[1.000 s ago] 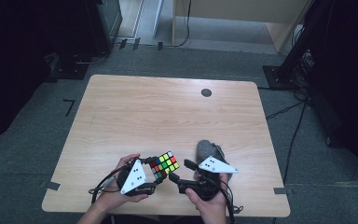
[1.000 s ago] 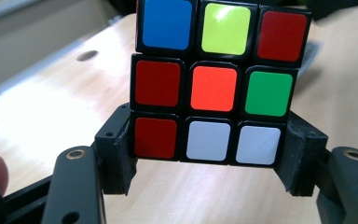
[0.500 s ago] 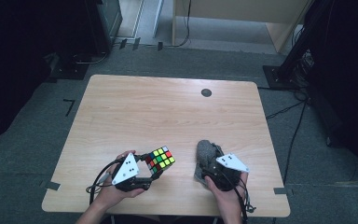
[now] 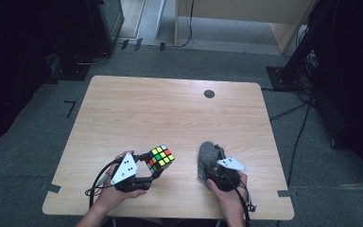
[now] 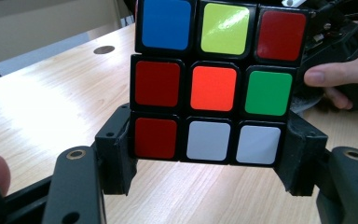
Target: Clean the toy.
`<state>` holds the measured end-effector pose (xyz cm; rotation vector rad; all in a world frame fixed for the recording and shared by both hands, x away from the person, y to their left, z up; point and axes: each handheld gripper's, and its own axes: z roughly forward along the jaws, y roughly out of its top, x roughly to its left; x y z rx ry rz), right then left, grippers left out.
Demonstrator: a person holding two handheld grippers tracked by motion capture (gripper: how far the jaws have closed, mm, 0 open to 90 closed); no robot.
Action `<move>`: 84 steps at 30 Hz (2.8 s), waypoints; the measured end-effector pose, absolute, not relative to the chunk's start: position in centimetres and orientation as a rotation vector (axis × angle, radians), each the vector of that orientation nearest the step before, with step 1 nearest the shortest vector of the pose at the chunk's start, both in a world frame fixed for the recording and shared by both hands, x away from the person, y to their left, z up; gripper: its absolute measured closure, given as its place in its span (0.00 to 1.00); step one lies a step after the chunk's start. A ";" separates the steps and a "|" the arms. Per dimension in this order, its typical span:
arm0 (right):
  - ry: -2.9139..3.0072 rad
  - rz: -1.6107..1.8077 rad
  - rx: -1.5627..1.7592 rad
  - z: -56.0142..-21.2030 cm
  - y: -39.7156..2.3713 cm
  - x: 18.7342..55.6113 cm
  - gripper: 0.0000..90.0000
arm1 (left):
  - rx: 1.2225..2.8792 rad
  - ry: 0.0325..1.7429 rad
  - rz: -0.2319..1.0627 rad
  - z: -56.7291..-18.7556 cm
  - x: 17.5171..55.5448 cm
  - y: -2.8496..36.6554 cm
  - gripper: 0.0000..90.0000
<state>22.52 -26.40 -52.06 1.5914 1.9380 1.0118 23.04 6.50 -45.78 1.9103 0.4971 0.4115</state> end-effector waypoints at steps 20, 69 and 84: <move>1.955 1.720 1.127 -42.2 -21.8 16.9 0.83 | 2.025 0.375 0.416 -47.0 22.0 4.5 0.38; 1.940 1.753 1.302 -42.6 -21.3 17.3 0.57 | 1.991 0.303 0.390 -46.0 21.3 4.5 0.38; 1.910 1.900 1.298 -42.6 -21.9 17.3 0.87 | 1.939 0.289 0.373 -45.4 21.1 5.1 0.38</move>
